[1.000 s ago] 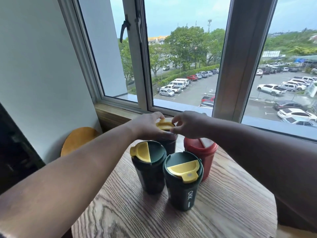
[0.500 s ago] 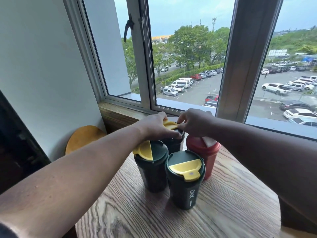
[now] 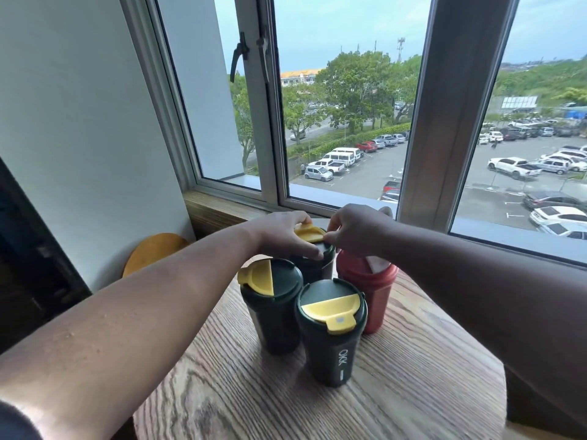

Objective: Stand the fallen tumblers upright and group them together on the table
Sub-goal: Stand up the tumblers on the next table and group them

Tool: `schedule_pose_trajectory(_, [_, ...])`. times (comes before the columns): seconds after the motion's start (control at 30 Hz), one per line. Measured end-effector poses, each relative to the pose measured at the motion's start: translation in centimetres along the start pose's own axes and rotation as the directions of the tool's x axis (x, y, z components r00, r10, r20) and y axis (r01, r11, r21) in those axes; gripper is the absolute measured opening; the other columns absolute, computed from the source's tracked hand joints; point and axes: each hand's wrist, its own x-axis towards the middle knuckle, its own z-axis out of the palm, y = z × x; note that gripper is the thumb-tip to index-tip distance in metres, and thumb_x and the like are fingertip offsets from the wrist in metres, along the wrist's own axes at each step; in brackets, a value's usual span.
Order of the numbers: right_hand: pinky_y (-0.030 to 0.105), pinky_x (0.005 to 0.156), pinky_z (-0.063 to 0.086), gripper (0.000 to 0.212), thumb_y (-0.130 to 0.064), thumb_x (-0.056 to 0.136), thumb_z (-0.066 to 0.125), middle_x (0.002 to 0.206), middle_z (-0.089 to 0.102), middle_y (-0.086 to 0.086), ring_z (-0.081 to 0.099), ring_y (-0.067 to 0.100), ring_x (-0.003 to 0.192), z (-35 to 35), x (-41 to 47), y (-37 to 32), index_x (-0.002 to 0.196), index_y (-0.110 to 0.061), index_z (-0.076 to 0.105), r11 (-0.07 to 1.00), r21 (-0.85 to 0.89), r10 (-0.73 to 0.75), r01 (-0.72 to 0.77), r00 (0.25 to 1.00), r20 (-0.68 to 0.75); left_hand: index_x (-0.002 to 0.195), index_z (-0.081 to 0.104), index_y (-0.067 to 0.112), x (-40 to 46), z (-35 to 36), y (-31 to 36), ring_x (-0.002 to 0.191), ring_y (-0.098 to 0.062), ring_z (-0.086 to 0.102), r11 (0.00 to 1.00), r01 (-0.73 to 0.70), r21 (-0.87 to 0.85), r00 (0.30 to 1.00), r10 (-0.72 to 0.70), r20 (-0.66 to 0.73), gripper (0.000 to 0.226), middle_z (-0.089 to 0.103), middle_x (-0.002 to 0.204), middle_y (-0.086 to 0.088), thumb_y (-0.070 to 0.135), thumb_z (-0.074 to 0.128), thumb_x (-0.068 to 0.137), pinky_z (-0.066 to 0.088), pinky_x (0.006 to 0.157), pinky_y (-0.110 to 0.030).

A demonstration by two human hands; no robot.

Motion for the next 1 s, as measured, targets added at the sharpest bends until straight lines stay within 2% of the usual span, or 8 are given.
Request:
schedule_pose_trajectory(0.1, [0.048, 0.096, 0.044, 0.023, -0.047, 0.087, 0.063, 0.076, 0.069, -0.006, 0.063, 0.017, 0.082, 0.0, -0.1, 0.0, 0.083, -0.026, 0.072, 1.000, 0.004, 0.011, -0.011, 1.000, 0.009, 0.137, 0.047, 0.032, 0.1, -0.2, -0.1, 0.102, -0.015, 0.058, 1.000, -0.005, -0.017, 0.999, 0.006, 0.046, 0.073, 0.058, 0.125, 0.001, 0.055, 0.079, 0.075, 0.047, 0.083, -0.029])
schedule_pose_trajectory(0.2, [0.045, 0.095, 0.047, 0.027, -0.050, 0.089, 0.059, 0.079, 0.068, -0.006, 0.061, 0.016, 0.080, -0.4, -0.9, 0.1, 0.091, -0.026, 0.072, 1.000, 0.024, 0.003, -0.004, 1.000, 0.029, 0.152, 0.032, 0.033, -0.8, -0.7, -0.3, 0.118, -0.017, 0.056, 0.998, 0.009, -0.054, 0.997, -0.005, 0.079, 0.098, 0.052, 0.143, -0.002, 0.069, 0.072, 0.070, 0.046, 0.097, -0.030])
schedule_pose_trajectory(0.33, [0.039, 0.088, 0.054, 0.045, -0.050, 0.089, 0.061, 0.114, 0.068, 0.000, 0.064, 0.019, 0.097, -1.3, -3.4, 1.8, 0.123, -0.021, 0.062, 0.989, 0.134, -0.065, 0.061, 0.997, 0.030, 0.148, 0.038, 0.037, -4.9, -0.5, -1.6, 0.112, -0.012, 0.060, 0.999, -0.044, -0.011, 0.979, 0.041, -0.199, 0.077, 0.061, 0.131, 0.006, 0.070, 0.061, 0.082, 0.047, 0.095, -0.033])
schedule_pose_trajectory(0.5, [0.034, 0.096, 0.050, 0.075, -0.052, 0.068, 0.078, 0.128, 0.055, -0.005, 0.059, 0.010, 0.106, -0.4, -6.9, 6.8, 0.133, -0.031, 0.049, 0.864, 0.493, -0.162, 0.106, 0.984, 0.071, 0.131, 0.053, 0.041, -11.0, 3.1, -5.3, 0.108, -0.001, 0.060, 0.925, -0.235, -0.299, 0.873, 0.065, -0.484, 0.073, 0.063, 0.119, 0.017, 0.070, 0.066, 0.065, 0.052, 0.085, -0.029])
schedule_pose_trajectory(0.6, [0.044, 0.097, 0.053, 0.101, -0.067, 0.046, 0.087, 0.138, 0.050, -0.009, 0.060, 0.017, 0.114, 1.2, -7.3, 9.4, 0.135, -0.046, 0.044, 0.814, 0.569, -0.206, 0.116, 0.974, 0.096, 0.139, 0.046, 0.042, -12.2, 6.0, -7.1, 0.118, -0.002, 0.057, 0.876, -0.242, -0.417, 0.885, 0.023, -0.466, 0.093, 0.058, 0.132, 0.017, 0.072, 0.076, 0.056, 0.050, 0.090, -0.030])
schedule_pose_trajectory(0.7, [0.045, 0.092, 0.055, 0.112, -0.063, 0.041, 0.091, 0.143, 0.047, -0.008, 0.060, 0.020, 0.118, 2.2, -6.9, 10.2, 0.139, -0.051, 0.036, 0.798, 0.580, -0.268, 0.164, 0.958, 0.098, 0.141, 0.041, 0.047, -12.2, 7.4, -7.2, 0.117, -0.002, 0.057, 0.866, -0.213, -0.453, 0.919, 0.020, -0.393, 0.104, 0.054, 0.136, 0.022, 0.067, 0.086, 0.050, 0.055, 0.088, -0.031])
schedule_pose_trajectory(0.83, [0.041, 0.090, 0.057, 0.105, -0.062, 0.037, 0.090, 0.125, 0.061, -0.009, 0.066, 0.014, 0.106, 2.7, -6.2, 10.4, 0.131, -0.046, 0.047, 0.768, 0.602, -0.271, 0.217, 0.963, -0.001, 0.129, 0.053, 0.043, -11.5, 8.2, -6.6, 0.109, -0.002, 0.061, 0.837, -0.229, -0.496, 0.900, -0.011, -0.435, 0.088, 0.067, 0.113, 0.023, 0.038, 0.097, 0.053, 0.062, 0.074, -0.031])
schedule_pose_trajectory(1.0, [0.040, 0.089, 0.057, 0.087, -0.055, 0.042, 0.091, 0.116, 0.064, -0.011, 0.066, 0.013, 0.102, 2.8, -6.1, 10.4, 0.119, -0.051, 0.050, 0.776, 0.580, -0.270, 0.249, 0.961, -0.052, 0.132, 0.054, 0.037, -11.0, 8.2, -6.7, 0.112, -0.007, 0.062, 0.844, -0.211, -0.494, 0.889, -0.044, -0.456, 0.100, 0.068, 0.118, 0.014, 0.060, 0.093, 0.043, 0.062, 0.077, -0.039])
